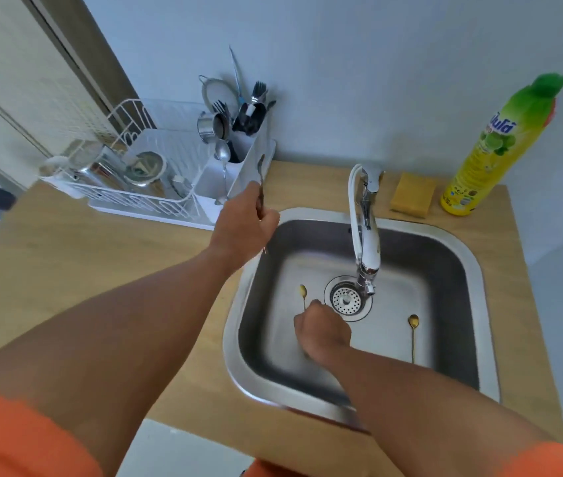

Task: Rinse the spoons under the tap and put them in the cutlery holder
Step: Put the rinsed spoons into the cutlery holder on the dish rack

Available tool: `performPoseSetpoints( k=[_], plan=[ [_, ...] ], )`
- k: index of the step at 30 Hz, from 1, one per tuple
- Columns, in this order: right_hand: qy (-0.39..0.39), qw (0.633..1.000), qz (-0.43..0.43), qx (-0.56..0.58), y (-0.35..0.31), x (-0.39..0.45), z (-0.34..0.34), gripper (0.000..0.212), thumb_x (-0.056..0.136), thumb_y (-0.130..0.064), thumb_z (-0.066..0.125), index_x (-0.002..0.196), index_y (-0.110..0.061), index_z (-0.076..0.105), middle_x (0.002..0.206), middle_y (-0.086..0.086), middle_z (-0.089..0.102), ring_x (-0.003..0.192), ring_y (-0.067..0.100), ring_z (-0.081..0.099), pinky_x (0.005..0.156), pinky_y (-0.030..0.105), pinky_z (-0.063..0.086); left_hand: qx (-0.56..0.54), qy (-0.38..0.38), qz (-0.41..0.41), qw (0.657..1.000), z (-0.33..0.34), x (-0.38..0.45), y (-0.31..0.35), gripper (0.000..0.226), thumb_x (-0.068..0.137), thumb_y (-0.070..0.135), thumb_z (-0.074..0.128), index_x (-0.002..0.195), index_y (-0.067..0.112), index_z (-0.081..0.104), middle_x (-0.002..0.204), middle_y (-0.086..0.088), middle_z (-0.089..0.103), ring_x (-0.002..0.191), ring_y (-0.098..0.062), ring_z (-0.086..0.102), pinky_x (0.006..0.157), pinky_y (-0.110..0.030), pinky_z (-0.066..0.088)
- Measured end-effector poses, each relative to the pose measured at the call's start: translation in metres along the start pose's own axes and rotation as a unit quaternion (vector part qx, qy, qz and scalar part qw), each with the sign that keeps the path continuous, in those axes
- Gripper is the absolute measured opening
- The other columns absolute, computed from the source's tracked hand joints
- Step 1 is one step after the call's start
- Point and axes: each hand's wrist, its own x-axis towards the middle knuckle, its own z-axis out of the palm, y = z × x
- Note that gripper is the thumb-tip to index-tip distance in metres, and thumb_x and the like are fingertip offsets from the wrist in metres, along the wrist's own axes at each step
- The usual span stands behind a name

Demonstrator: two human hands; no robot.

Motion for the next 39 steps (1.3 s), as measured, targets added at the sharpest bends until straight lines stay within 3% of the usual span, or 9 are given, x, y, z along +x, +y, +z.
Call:
performPoseSetpoints(
  k=[1, 6, 10, 18, 20, 24, 29, 34, 39],
  plan=[
    [0.007, 1.000, -0.009, -0.003, -0.008, 0.001, -0.002, 0.025, 0.099, -0.028, 0.044, 0.108, -0.012, 0.061, 0.109, 0.007, 0.071, 0.101, 0.031, 0.068, 0.072, 0.034, 0.042, -0.002, 0.020, 0.013, 1.000, -0.013, 0.007, 0.003, 0.018, 0.082, 0.015, 0.059, 0.077, 0.013, 0.042, 0.058, 0.002, 0.041, 0.051, -0.012, 0.035, 0.048, -0.020, 0.031],
    [0.049, 0.998, -0.044, 0.015, -0.035, 0.004, -0.013, 0.027, 0.099, -0.031, 0.044, 0.108, -0.012, 0.061, 0.106, 0.006, 0.071, 0.098, 0.033, 0.069, 0.079, 0.038, 0.053, 0.011, 0.135, 0.054, 0.989, -0.070, 0.047, 0.007, 0.016, 0.083, 0.019, 0.057, 0.076, 0.007, 0.050, 0.054, 0.004, 0.041, 0.048, -0.009, 0.032, 0.047, -0.017, 0.029],
    [0.116, 0.988, -0.082, 0.065, -0.059, 0.015, -0.039, 0.023, 0.095, -0.033, 0.049, 0.103, -0.015, 0.060, 0.100, 0.006, 0.070, 0.092, 0.034, 0.067, 0.072, 0.038, 0.048, 0.024, 0.186, 0.007, 0.982, -0.093, 0.071, -0.010, 0.020, 0.081, 0.026, 0.055, 0.072, 0.012, 0.045, 0.054, 0.007, 0.039, 0.049, -0.010, 0.032, 0.048, -0.028, 0.029],
    [0.245, 0.944, -0.164, 0.150, -0.134, 0.053, -0.131, 0.013, 0.090, -0.035, 0.054, 0.087, -0.024, 0.061, 0.079, -0.005, 0.066, 0.074, 0.025, 0.060, 0.061, 0.031, 0.040, 0.125, 0.090, -0.083, 0.985, -0.072, 0.064, -0.064, 0.015, 0.086, 0.028, 0.054, 0.084, 0.013, 0.055, 0.067, -0.001, 0.054, 0.069, -0.034, 0.056, 0.063, -0.038, 0.043],
    [0.268, 0.932, -0.177, 0.167, -0.153, 0.058, -0.150, 0.012, 0.089, -0.036, 0.057, 0.087, -0.026, 0.063, 0.077, -0.007, 0.067, 0.071, 0.022, 0.059, 0.056, 0.028, 0.034, 0.144, 0.064, -0.109, 0.981, -0.066, 0.062, -0.069, 0.017, 0.088, 0.026, 0.056, 0.088, 0.010, 0.061, 0.084, -0.008, 0.059, 0.077, -0.035, 0.058, 0.067, -0.040, 0.044],
    [0.278, 0.920, -0.199, 0.190, -0.184, 0.065, -0.173, 0.008, 0.089, -0.036, 0.058, 0.086, -0.030, 0.063, 0.075, -0.009, 0.068, 0.072, 0.019, 0.064, 0.061, 0.029, 0.047, 0.157, 0.015, -0.164, 0.974, -0.059, 0.056, -0.071, 0.021, 0.093, 0.027, 0.056, 0.101, 0.010, 0.064, 0.117, -0.018, 0.048, 0.085, -0.030, 0.048, 0.077, -0.041, 0.042],
    [0.284, 0.913, -0.219, 0.195, -0.206, 0.071, -0.176, 0.009, 0.091, -0.036, 0.058, 0.085, -0.031, 0.063, 0.077, -0.009, 0.069, 0.072, 0.020, 0.063, 0.058, 0.028, 0.043, 0.066, 0.011, -0.184, 0.981, -0.064, 0.049, -0.070, 0.014, 0.093, 0.024, 0.058, 0.085, 0.012, 0.057, 0.097, -0.013, 0.064, 0.059, -0.034, 0.069, 0.051, -0.030, 0.041],
    [0.270, 0.925, -0.205, 0.172, -0.212, 0.077, -0.159, 0.012, 0.095, -0.035, 0.057, 0.085, -0.033, 0.063, 0.077, -0.010, 0.065, 0.073, 0.019, 0.060, 0.058, 0.028, 0.040, 0.047, 0.037, -0.173, 0.983, -0.066, 0.038, -0.066, 0.016, 0.094, 0.022, 0.058, 0.080, 0.016, 0.054, 0.086, -0.009, 0.063, 0.062, -0.035, 0.069, 0.060, -0.048, 0.060],
    [0.247, 0.933, -0.183, 0.188, -0.212, 0.077, -0.143, 0.013, 0.091, -0.036, 0.058, 0.078, -0.033, 0.059, 0.073, -0.012, 0.064, 0.070, 0.018, 0.061, 0.054, 0.024, 0.031, 0.047, 0.045, -0.180, 0.982, -0.061, 0.022, -0.076, 0.016, 0.092, 0.029, 0.058, 0.081, 0.019, 0.052, 0.081, -0.001, 0.062, 0.074, -0.025, 0.059, 0.062, -0.036, 0.042]
  ],
)
